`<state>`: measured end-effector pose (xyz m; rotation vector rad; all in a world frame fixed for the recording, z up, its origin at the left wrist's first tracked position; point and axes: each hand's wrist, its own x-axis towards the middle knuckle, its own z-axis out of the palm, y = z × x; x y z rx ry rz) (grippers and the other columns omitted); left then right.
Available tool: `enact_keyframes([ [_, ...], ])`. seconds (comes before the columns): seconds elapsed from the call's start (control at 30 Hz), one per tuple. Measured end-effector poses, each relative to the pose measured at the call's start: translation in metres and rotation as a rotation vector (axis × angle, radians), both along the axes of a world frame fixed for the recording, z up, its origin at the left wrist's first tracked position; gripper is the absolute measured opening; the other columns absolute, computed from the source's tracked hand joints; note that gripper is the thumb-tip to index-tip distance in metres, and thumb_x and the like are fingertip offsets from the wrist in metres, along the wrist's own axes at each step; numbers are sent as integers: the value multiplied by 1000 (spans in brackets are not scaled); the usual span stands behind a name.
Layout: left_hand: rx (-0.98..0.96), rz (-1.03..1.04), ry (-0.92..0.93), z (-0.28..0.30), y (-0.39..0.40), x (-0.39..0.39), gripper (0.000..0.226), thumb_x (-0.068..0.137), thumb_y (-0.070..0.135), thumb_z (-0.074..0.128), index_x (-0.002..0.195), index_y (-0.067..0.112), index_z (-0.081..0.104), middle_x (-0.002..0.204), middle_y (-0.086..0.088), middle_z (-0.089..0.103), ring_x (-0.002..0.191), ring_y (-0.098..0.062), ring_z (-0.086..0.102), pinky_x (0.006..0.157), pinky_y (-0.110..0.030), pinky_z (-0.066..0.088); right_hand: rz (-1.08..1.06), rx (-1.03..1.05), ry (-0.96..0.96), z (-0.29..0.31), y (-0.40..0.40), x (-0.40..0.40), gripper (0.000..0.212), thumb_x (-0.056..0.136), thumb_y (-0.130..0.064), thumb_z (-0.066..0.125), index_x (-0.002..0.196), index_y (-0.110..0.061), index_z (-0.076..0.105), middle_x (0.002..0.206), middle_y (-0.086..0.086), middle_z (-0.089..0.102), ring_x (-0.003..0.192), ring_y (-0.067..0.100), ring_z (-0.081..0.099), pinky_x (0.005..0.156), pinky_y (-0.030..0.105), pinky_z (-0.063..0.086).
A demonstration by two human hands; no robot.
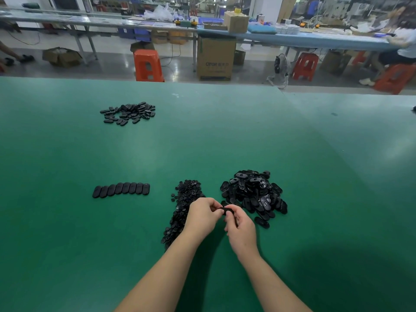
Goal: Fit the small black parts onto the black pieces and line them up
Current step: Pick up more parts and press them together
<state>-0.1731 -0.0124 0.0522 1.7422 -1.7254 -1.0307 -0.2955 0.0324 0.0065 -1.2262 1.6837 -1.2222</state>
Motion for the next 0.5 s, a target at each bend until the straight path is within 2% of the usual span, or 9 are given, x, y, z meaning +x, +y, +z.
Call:
enact_keyframes([
  [0.1,-10,7,-6,1,1,-2,3,88,22,72,86,21,73,80,10,69,74,-7,65,66,-18,49,-8,9,-22,1,1,0,20,102,-13,56,109,-26,70,70,-10,65,52,1,56,51,13,41],
  [0.23,5,15,21,1,2,-6,6,90,21,70,85,18,70,79,7,69,39,-8,56,44,-22,47,-33,11,-55,3,2,0,18,103,-15,56,109,-22,71,77,-6,70,54,3,55,54,18,44],
  [0.37,-16,17,37,3,5,-7,7,91,20,68,87,16,70,80,4,69,40,-19,62,45,-26,52,-28,6,-56,4,3,0,15,102,-16,58,108,-22,70,85,-3,73,66,7,59,64,28,50],
  [0.5,-47,23,60,2,7,-9,6,92,17,67,88,14,71,79,4,68,42,-17,61,47,-27,54,-33,2,-58,3,2,0,11,101,-17,60,103,-25,68,80,-6,71,63,2,57,62,25,46],
])
